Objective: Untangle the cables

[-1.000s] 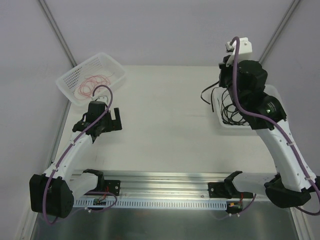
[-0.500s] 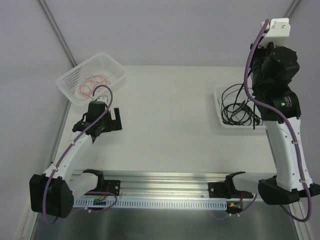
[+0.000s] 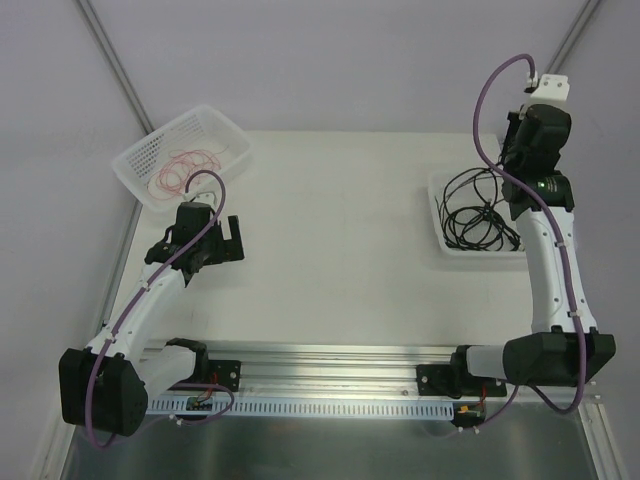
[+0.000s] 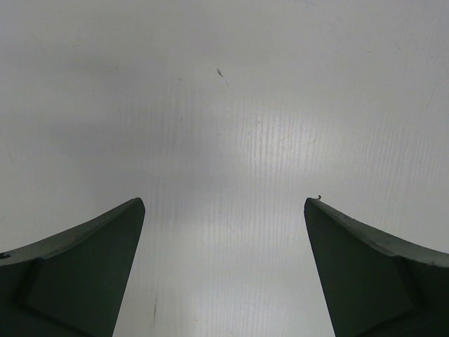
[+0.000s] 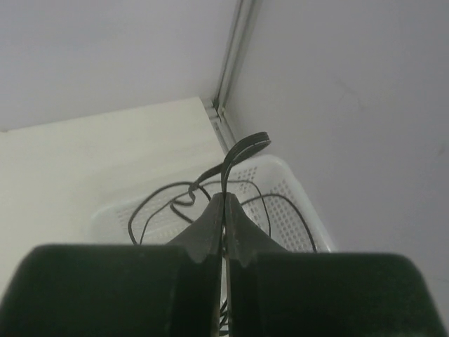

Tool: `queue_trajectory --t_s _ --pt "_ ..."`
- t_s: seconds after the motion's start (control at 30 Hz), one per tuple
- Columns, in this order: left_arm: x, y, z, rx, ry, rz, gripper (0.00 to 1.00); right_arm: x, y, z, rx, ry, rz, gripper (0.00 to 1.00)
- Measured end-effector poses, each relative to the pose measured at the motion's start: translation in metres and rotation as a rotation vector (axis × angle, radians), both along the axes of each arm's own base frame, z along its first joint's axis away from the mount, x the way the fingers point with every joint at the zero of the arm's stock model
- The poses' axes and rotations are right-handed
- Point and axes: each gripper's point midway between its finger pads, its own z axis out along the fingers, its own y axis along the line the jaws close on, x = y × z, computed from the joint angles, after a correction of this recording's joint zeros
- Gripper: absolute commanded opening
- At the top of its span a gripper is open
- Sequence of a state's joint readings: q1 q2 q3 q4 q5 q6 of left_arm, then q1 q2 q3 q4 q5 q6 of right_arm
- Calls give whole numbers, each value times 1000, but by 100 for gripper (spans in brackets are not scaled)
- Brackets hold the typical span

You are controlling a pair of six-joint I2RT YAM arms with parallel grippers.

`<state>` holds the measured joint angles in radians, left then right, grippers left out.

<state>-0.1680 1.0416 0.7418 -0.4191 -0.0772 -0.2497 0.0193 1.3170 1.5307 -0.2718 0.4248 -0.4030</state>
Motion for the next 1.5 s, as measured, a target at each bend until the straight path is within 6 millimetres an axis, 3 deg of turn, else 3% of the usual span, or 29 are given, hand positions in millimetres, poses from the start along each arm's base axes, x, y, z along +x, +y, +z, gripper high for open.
queue_trajectory --t_s 0.1,0.17,0.43,0.6,0.73,0.83,0.87,0.97,1.1,1.23,1.37,1.5 --pt "0 0 0 0 0 0 99 2 -17 -39 56 62 -45 1" --pt "0 0 0 0 0 -1 99 0 -31 -54 88 81 -85 1" --pt "0 -2 0 -7 2 -7 99 -9 -92 -82 169 90 -307 1" --pt "0 -2 0 -6 2 -7 99 -1 -103 -124 232 161 -391 5" --pt "-1 -2 0 -6 2 -7 99 9 -105 -182 290 292 -430 11" --pt "-1 -2 0 -9 5 -11 99 10 -98 -234 347 438 -434 20" --pt "-1 -2 -1 -9 6 -11 99 10 -95 -249 368 479 -432 33" --pt "-2 -2 -1 -9 7 -13 99 5 -82 -276 434 567 -410 61" --pt "-2 -3 -1 -9 7 -14 99 2 -69 -269 490 574 -369 80" --pt "-2 -3 0 -12 7 -17 99 -2 -59 -236 513 532 -327 89" --pt "-2 -5 3 -23 -5 -26 99 -20 -46 -182 522 432 -271 99" --pt "-3 -9 14 -41 -46 -43 99 -54 -34 -126 514 314 -224 97"
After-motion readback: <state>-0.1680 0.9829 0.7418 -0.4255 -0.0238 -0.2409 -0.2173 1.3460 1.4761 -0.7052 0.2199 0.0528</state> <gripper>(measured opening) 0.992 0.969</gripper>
